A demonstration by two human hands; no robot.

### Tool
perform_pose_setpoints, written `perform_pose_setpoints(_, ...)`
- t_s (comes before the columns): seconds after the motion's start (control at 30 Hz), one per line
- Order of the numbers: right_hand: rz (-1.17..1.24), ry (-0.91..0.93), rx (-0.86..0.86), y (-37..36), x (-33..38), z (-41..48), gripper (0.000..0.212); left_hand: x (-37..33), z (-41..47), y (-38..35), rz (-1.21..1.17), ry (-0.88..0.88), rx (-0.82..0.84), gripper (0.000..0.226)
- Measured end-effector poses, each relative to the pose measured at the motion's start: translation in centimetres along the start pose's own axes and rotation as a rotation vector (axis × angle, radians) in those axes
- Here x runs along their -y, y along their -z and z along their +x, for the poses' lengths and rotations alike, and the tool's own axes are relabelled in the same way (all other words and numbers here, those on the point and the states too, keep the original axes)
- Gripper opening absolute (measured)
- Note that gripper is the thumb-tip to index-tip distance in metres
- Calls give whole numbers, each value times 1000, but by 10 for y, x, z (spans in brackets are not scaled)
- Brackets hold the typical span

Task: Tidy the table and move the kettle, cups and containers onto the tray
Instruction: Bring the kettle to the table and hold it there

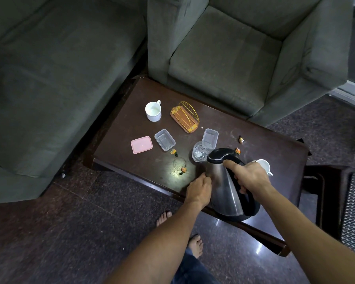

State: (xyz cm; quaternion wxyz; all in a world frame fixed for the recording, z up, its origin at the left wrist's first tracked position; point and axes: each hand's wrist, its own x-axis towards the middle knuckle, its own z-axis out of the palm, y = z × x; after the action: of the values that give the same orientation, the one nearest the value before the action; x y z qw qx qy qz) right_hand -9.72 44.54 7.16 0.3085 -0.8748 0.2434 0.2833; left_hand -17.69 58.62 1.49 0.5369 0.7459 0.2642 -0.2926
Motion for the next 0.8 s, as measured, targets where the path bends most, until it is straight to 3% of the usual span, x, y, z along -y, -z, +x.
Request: perform_pose_setpoints(0.8, -27, 1, 6, 3, 3, -11, 69, 1, -3, -1, 4, 0, 2, 37)
